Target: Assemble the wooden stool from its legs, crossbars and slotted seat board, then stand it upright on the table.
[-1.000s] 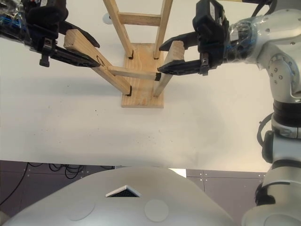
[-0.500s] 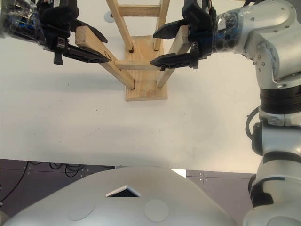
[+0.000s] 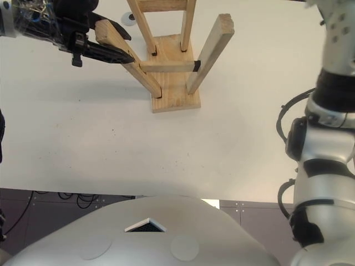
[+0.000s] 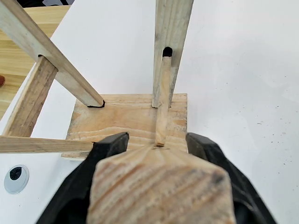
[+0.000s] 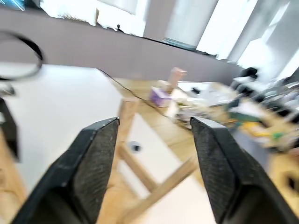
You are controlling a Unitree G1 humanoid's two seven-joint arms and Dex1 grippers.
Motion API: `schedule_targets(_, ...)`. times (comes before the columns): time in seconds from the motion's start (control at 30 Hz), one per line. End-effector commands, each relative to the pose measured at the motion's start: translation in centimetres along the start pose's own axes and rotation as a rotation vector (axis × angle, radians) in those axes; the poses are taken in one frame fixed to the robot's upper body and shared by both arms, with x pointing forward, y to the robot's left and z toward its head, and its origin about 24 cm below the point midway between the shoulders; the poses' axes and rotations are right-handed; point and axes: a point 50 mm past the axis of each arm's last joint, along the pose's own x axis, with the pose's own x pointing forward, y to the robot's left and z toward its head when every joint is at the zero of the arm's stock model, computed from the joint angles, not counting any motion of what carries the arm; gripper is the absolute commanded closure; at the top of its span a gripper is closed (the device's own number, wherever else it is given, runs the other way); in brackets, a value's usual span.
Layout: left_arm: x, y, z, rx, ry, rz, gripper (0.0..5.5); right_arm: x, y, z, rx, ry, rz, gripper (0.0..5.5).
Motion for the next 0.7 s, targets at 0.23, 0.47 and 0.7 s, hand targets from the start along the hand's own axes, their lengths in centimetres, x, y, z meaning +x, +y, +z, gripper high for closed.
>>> schedule_targets(0.23,2.8,-0.1,-3.7,-0.176,0.127,-0.039,3.48,2.1,10.3,-5.8,-0.289,0.252,0.108,4.38)
schedule_targets(0.47,3.3,-0.5,-3.3,-0.169,0.119,-0.065,3.48,0.8,13.8,-10.3,-0.215,0.432,0.279,5.46)
schedule_targets(0.7,5.6,-1.0,-1.9,-0.144,0.011,-0.086,3.48,0.6,13.9,-10.7,-0.154,0.455,0.299,5.50)
